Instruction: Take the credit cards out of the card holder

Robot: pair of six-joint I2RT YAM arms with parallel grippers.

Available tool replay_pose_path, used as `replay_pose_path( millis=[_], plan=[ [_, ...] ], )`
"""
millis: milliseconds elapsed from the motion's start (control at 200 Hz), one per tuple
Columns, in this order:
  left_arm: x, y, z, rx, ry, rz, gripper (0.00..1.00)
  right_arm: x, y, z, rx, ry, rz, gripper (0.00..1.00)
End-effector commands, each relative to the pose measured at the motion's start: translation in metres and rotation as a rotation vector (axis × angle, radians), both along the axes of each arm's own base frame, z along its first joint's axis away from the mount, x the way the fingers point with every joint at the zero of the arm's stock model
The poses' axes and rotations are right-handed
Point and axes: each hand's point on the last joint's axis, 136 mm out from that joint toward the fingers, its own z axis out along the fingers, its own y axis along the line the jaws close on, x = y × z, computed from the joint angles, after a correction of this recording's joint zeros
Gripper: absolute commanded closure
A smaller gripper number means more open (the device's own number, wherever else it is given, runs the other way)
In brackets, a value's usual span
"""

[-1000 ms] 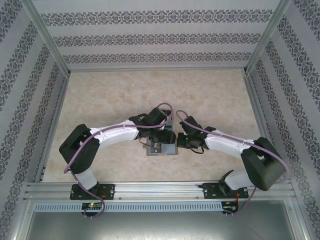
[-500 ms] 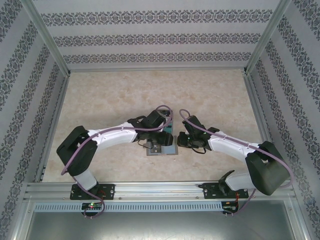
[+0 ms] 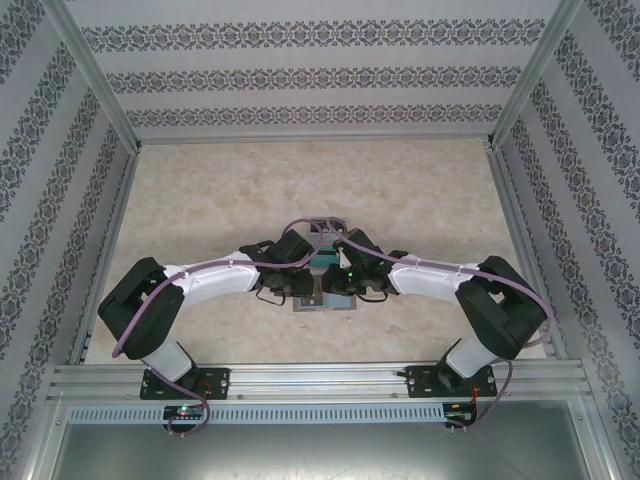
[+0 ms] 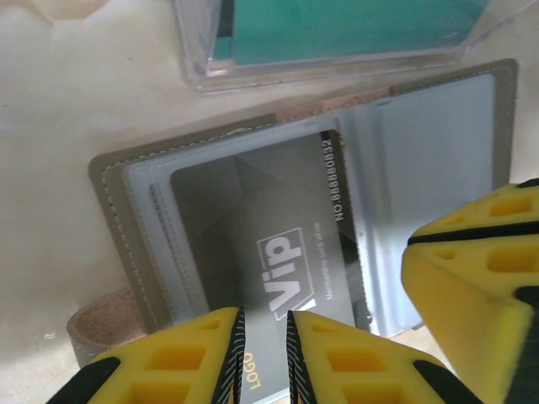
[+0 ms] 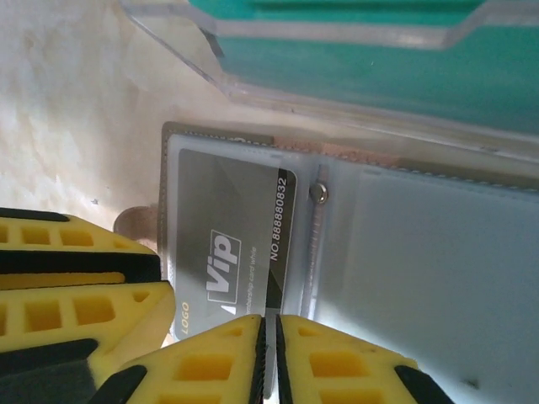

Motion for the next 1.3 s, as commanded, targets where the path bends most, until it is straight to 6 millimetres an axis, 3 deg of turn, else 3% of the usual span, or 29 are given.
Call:
replay_pose_path(
  millis=[0,435,774,854,959,1299],
  plan=[
    [-0.003,0.016,-0.008,0.052,0.017,0.039,0.79,0.003,0.014,0.005,0.056,0.014,0.001,0.84],
    [-0.011,0.017,-0.024,0.045,0.064,0.05,0.84,0.001,0.016,-0.012,0.052,0.068,-0.009,0.84],
    [-0.013,0.014,-0.028,0.032,0.079,0.047,0.85,0.0,0.021,-0.014,0.073,0.089,-0.007,0.85],
    [-0.013,0.013,-0.028,0.029,0.082,0.046,0.85,0.0,0.021,-0.014,0.076,0.089,-0.005,0.88],
    [-0.012,0.011,-0.027,0.027,0.082,0.043,0.85,-0.001,0.021,-0.014,0.078,0.092,-0.003,1.0],
    [-0.013,0.017,-0.028,0.055,0.078,0.048,0.87,0.004,-0.021,-0.011,0.054,0.071,-0.084,1.0]
  ],
)
